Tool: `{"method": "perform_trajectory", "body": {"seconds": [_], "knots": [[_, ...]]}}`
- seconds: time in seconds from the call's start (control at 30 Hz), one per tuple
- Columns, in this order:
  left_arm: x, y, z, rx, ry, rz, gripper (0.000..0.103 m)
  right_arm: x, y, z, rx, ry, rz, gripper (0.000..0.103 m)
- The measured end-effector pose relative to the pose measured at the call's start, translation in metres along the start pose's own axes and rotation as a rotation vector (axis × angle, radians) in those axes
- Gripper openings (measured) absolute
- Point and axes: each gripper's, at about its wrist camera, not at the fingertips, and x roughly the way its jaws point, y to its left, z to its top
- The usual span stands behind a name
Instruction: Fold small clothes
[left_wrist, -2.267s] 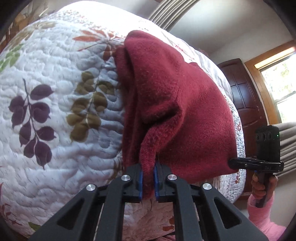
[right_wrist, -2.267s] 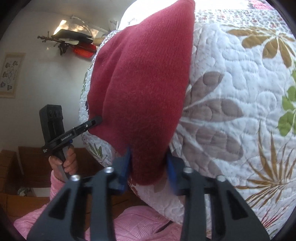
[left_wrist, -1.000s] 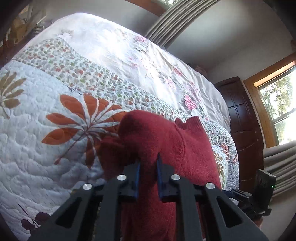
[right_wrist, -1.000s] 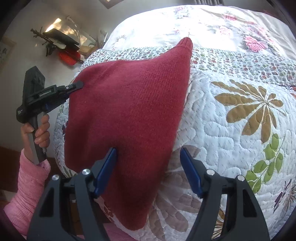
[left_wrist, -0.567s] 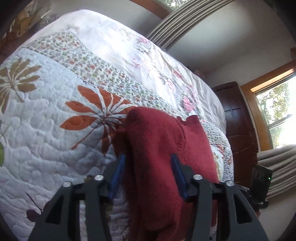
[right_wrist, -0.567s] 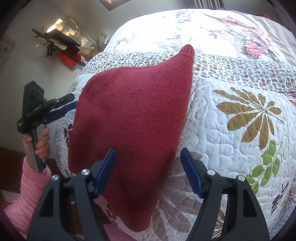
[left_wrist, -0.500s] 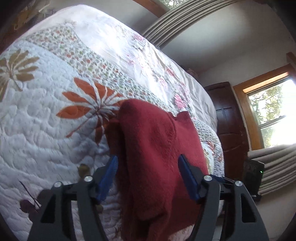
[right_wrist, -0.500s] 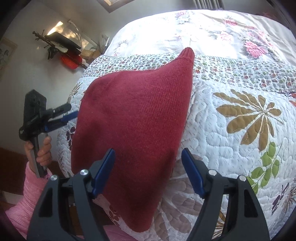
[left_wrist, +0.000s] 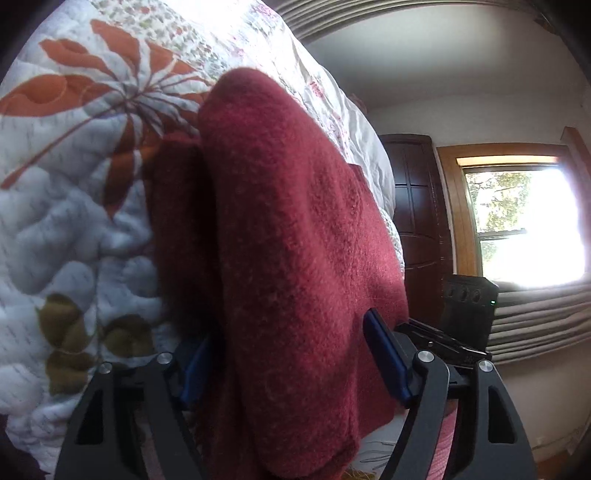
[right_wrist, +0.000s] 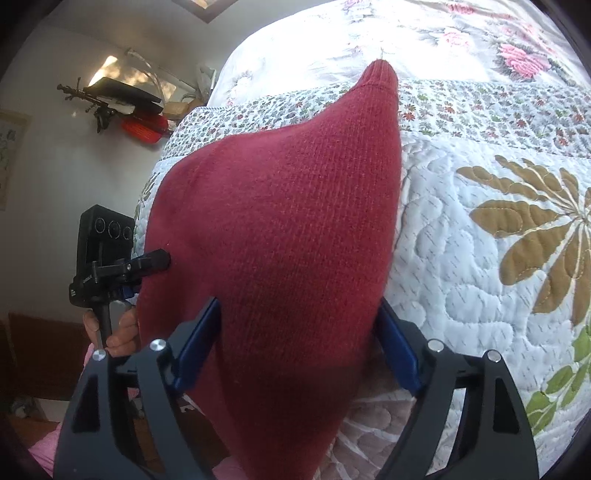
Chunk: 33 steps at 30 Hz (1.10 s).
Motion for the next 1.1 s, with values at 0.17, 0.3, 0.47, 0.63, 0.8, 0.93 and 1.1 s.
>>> {"method": "perform_trajectory", "body": {"seconds": [0.17,0.3,0.47,0.63,0.8,0.93,1.1], "knots": [[0.005,-0.007,-0.012,0.052,-0.01,0.066,0.037,0.005,0.004,-0.003,-0.02,-0.007,0.016,0.065],[0.002,-0.024,-0.022,0.098,-0.042,0.096,0.033,-0.012,0.01,-0.01,-0.055,-0.033,0.035,0.052],[0.004,-0.066,-0.035,0.169,-0.057,0.1,0.033,-0.058,0.005,-0.029,-0.075,-0.087,0.075,0.051],[0.029,-0.121,-0.058,0.241,-0.045,0.085,0.033,-0.114,-0.018,-0.051,-0.088,-0.126,0.062,0.051],[0.074,-0.161,-0.071,0.292,-0.018,0.089,0.033,-0.146,-0.064,-0.072,-0.038,-0.143,0.045,0.052],[0.115,-0.163,-0.076,0.303,0.017,0.144,0.034,-0.134,-0.109,-0.081,0.034,-0.123,0.047,0.053],[0.138,-0.146,-0.082,0.275,-0.01,0.206,0.044,-0.104,-0.143,-0.098,0.091,-0.112,0.092,0.057]]}}
